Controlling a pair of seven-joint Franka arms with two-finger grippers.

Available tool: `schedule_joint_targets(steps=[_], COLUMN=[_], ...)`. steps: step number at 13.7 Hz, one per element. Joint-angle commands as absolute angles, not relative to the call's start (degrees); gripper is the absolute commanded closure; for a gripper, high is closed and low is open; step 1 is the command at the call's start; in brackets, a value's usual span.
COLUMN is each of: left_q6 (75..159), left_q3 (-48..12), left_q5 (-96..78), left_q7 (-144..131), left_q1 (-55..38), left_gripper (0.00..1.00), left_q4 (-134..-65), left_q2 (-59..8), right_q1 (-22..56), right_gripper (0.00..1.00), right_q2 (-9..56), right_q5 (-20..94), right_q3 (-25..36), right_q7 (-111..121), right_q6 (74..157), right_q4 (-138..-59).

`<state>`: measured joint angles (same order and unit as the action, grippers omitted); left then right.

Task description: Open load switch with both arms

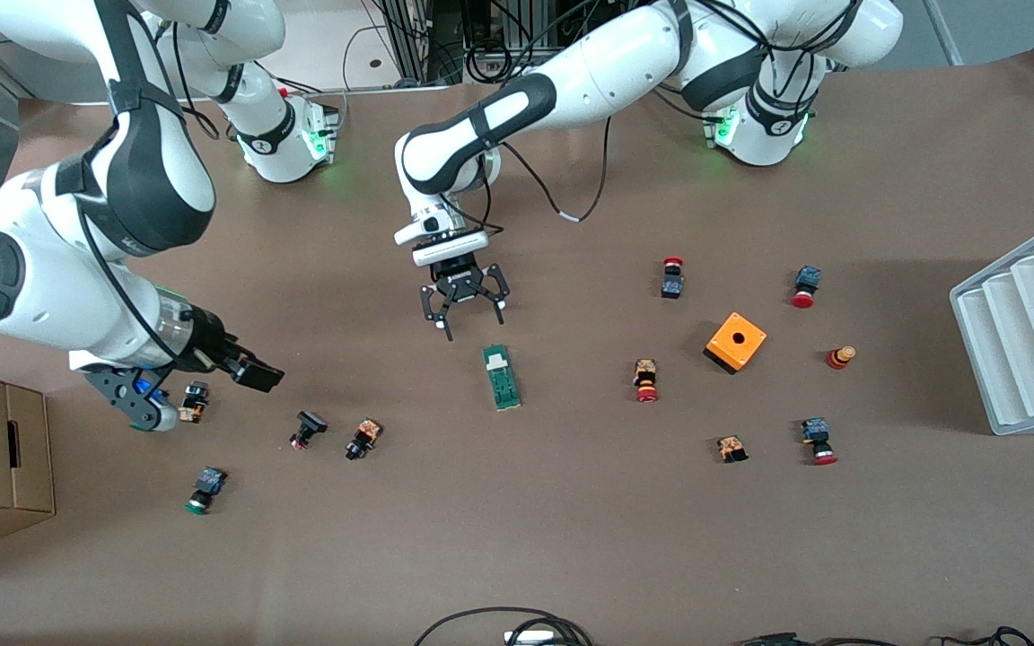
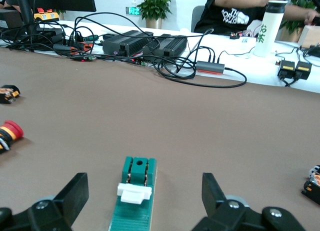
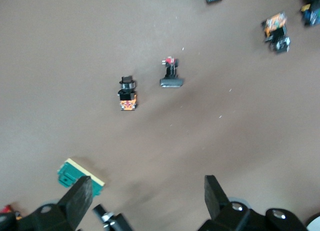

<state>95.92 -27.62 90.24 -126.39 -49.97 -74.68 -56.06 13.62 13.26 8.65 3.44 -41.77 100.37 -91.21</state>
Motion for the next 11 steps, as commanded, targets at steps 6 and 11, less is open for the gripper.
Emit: schedule_joint_targets(steps=[6,11], left_q6=[95.8,96.2], left_q3=[-27.0,-27.1], left_q5=[77.5,71.5], left_q7=[-102.3,-91.5], left_q1=[-49.9,-48.7], left_gripper=[0.0,0.0], left_q4=[-77.0,-76.6], left_q2=[-42.9,-37.1], right_q1=[6.2,5.3], right_gripper=[0.0,0.0], right_q2=[1.4,-3.9], right_q5=[3.8,0.5], right_q3=[3.0,2.9], right_q7=[-14.4,-10.3], right_q6=[100.9,102.7], right_q4=[-98.4,-102.2])
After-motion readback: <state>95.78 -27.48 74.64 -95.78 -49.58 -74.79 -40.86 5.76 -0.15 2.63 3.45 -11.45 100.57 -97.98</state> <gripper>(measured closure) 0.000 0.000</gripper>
